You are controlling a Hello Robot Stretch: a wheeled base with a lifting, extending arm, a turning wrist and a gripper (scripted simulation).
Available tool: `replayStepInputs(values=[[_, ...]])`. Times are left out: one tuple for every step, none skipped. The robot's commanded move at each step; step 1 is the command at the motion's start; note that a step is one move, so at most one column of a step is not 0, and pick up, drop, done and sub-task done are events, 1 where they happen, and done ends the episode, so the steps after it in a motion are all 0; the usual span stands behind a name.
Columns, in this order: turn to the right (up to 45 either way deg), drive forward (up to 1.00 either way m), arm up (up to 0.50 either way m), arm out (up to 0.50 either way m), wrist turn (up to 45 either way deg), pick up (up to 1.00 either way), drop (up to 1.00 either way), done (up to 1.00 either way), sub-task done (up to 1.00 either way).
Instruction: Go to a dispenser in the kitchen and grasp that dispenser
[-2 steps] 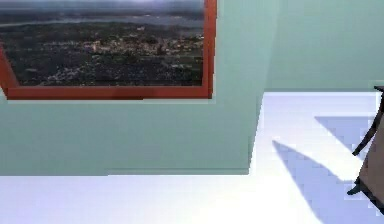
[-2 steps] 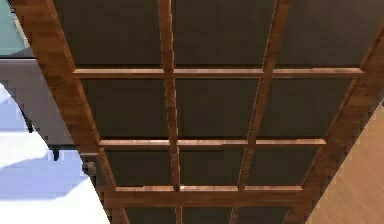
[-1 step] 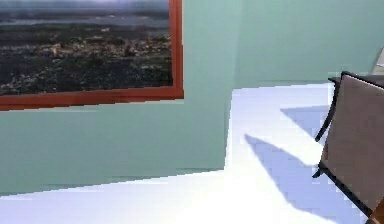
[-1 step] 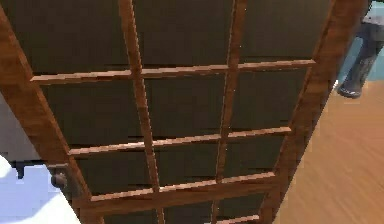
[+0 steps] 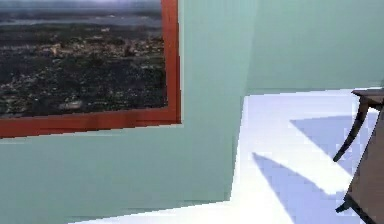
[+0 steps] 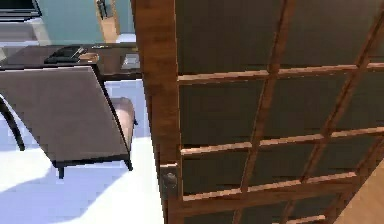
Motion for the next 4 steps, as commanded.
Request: replayStepInputs(values=[[45.0, 0.0, 0.0, 0.0, 0.0, 0.0, 0.0, 0.0, 0.0], [3.0, 0.0, 0.0, 0.0, 0.0, 0.0, 0.0, 0.0, 0.0], [0.0, 0.45, 0.0, 0.0, 0.0, 0.0, 0.0, 0.0, 0.0], [42.0, 0.0, 0.0, 0.0, 0.0, 0.0, 0.0, 0.0, 0.0]])
